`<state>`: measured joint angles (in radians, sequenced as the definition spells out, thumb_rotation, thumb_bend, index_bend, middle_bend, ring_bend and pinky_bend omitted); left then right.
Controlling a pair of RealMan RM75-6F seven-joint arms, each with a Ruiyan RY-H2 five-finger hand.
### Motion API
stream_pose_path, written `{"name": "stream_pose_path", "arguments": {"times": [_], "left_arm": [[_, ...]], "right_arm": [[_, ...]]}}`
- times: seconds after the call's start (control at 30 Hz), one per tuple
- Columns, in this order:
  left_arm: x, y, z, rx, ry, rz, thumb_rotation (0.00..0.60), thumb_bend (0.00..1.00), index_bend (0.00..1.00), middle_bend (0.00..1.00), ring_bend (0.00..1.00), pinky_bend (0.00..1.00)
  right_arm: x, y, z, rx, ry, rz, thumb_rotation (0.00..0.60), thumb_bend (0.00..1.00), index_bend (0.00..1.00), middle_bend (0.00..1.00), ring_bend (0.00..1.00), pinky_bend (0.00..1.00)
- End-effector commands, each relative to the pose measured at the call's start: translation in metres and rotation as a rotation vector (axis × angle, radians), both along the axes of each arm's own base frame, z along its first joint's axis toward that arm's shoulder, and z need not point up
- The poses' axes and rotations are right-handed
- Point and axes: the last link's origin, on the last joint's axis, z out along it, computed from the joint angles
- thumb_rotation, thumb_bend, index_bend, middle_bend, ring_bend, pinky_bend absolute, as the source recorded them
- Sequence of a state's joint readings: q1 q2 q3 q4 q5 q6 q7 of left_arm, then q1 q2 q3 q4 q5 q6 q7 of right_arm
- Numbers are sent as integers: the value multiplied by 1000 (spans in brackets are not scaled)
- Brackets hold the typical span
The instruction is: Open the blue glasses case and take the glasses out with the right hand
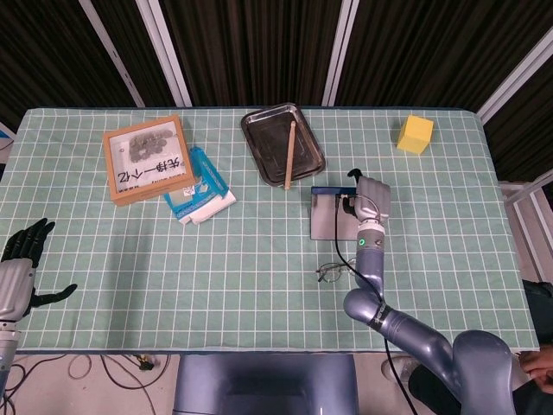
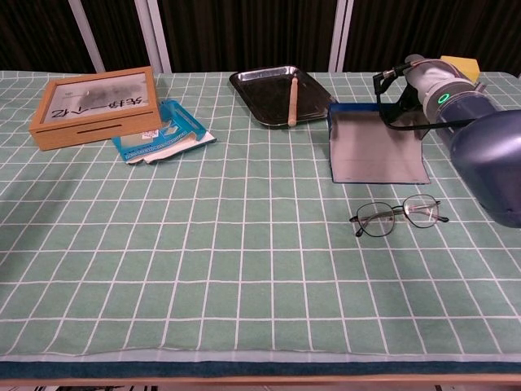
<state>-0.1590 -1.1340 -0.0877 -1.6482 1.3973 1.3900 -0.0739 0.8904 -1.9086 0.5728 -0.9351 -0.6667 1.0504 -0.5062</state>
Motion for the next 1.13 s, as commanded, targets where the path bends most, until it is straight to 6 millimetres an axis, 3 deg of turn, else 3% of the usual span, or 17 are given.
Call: {"name": "stream_pose_path", "arguments": {"times": [0.03,0.3,0.37,0.43,0.6,0.73,0.83,0.93,1.13], "left_arm": [[0,0,0,0,-1,-1,600,65,0,0,0,0],[1,-2,0,0,2,-12,600,65,0,0,0,0],[1,-3,1,3,4,-12,600,65,0,0,0,0],[1,-3,1,3,8,-11,600,66,0,0,0,0],[-1,-3,2,-6,25,-5,600,66,0,0,0,0],[-4,-4,2,-16,58,6,600,54,0,0,0,0],[-6,-4,3,-18,86,15,600,39,0,0,0,0],[-8,-5,4,-20,116,30,600,36,0,0,0,0],[-9,-8,5,-4,158,31,600,34,0,0,0,0]], "right_arm": [[0,-3,2,4,16,-22,600,344,0,944,981,1000],[1,11,18,9,16,22,600,331,0,892,941,985],[-1,20,26,6,10,56,600,331,0,831,890,928],[-3,30,35,5,7,92,600,328,0,711,779,787],[-19,70,66,21,24,179,600,268,0,413,454,481],[-41,109,95,37,70,225,600,146,0,199,194,348],[-57,138,117,41,85,235,600,97,0,62,59,292],[-77,167,136,47,119,228,600,67,0,0,0,251],[-113,216,159,41,170,196,600,46,0,0,0,241]]}}
